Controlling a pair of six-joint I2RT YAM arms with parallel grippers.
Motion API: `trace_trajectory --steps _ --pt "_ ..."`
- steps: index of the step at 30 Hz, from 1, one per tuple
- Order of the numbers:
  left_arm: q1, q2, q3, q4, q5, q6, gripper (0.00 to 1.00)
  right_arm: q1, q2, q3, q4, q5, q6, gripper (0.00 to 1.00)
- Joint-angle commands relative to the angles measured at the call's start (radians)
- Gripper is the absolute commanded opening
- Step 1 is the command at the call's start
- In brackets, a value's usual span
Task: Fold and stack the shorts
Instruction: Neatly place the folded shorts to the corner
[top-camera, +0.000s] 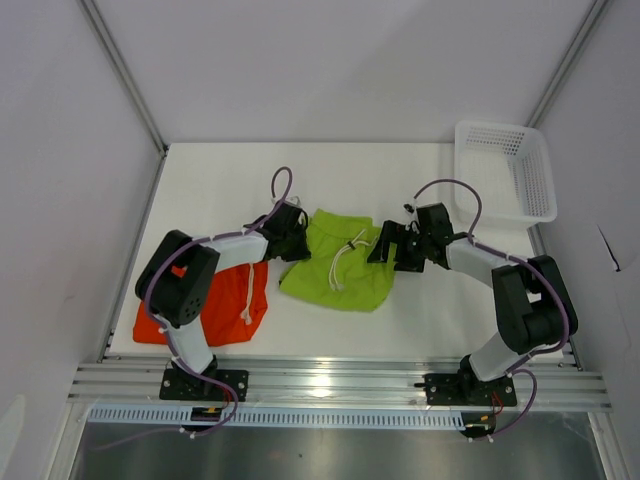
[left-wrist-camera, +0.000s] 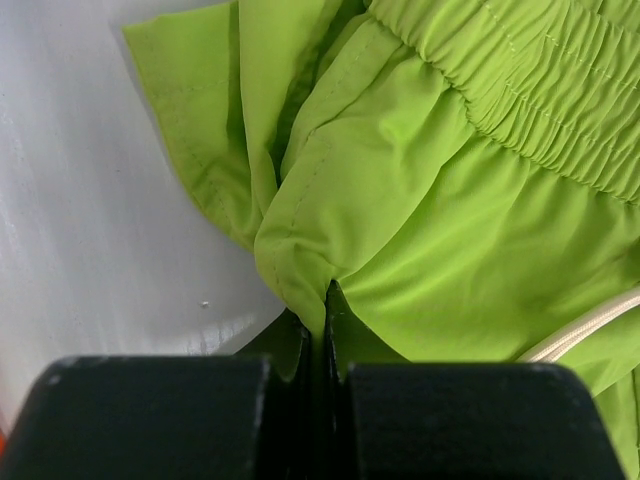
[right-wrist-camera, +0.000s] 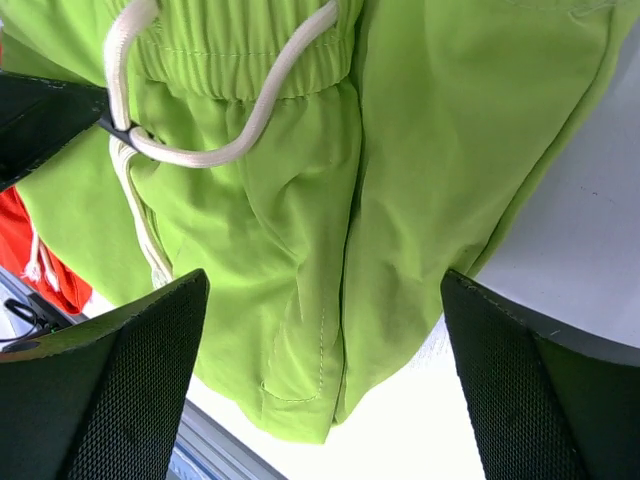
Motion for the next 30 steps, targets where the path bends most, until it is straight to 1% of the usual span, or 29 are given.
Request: trace_trajectory --steps 1,5,7,9,13,18,23,30 --pt "-0.009 -0.025 -0.035 0.019 -0.022 -0.025 0.0 -0.005 -0.03 -0.015 0.07 -0.026 -0.005 0.99" --pt "-0.009 -0.023 -0.037 0.018 -0.023 -0.027 0.0 -0.007 0.014 -0.001 0.076 0.002 -0.012 0.96" --pt "-0.009 -0.028 -0.04 0.024 -0.023 -0.03 0.0 -0.004 0.03 0.005 0.067 0.02 -0.015 0.91" --pt "-0.011 -0.031 -0.041 0.023 -0.023 -0.028 0.0 -0.004 0.021 0.005 0.056 0.031 -0.02 0.91" --pt "-0.011 -0.037 -0.038 0.009 -0.033 -0.028 0.0 -0.007 -0.056 -0.008 0.017 0.057 -0.026 0.99" --pt "-0.014 -0.048 -0.046 0.013 -0.062 -0.035 0.0 -0.022 -0.11 -0.024 -0.034 0.097 -0.029 1.0" --pt "-0.016 -0.052 -0.055 0.018 -0.065 -0.036 0.0 -0.037 -0.084 -0.042 -0.019 0.105 -0.038 1.0" --pt "-0.02 -0.046 -0.052 0.026 -0.056 -0.031 0.0 -0.031 0.016 -0.018 0.051 0.069 -0.026 1.0"
